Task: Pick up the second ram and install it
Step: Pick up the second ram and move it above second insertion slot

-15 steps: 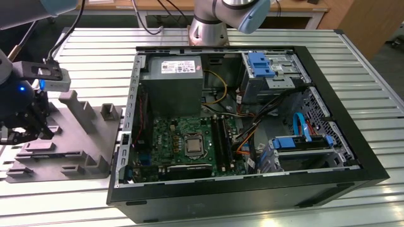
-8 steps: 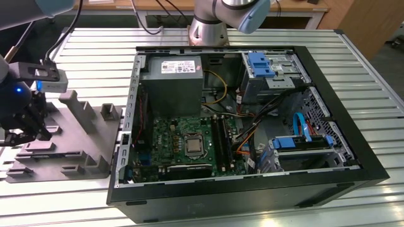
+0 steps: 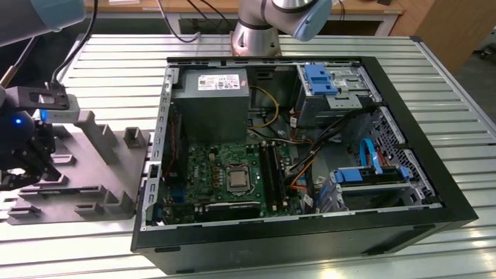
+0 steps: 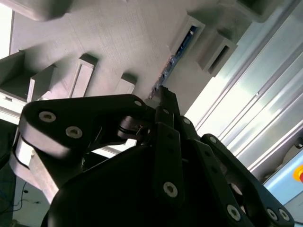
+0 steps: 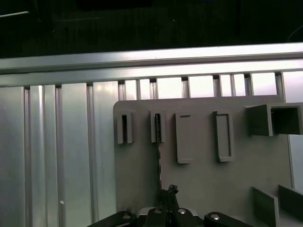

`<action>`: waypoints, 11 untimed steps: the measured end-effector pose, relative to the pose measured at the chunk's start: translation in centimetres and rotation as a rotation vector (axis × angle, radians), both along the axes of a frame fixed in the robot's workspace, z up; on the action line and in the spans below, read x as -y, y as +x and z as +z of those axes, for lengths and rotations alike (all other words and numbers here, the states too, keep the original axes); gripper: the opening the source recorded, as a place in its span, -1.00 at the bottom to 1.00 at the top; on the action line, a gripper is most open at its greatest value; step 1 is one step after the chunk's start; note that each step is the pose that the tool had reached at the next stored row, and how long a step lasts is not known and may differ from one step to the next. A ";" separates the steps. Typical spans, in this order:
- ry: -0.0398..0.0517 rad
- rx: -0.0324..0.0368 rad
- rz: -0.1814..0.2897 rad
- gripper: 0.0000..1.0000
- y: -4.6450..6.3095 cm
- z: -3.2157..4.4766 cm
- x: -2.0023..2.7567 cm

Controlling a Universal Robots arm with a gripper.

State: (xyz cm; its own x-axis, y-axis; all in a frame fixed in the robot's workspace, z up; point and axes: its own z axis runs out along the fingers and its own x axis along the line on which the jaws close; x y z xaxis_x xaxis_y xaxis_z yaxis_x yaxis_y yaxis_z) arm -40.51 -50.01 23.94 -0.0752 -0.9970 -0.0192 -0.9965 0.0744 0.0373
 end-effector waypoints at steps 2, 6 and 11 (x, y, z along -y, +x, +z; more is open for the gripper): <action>0.0000 0.0000 0.001 -0.79 0.0 -0.37 0.01; 0.0000 -0.0001 0.006 -0.79 0.0 -1.02 0.02; -0.0001 0.0000 0.010 -0.79 0.0 -1.15 0.39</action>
State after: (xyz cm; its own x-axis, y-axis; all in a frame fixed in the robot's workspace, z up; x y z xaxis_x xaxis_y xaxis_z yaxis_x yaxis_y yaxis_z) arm -40.50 -50.40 22.79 -0.0650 -0.9977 -0.0191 -0.9972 0.0643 0.0372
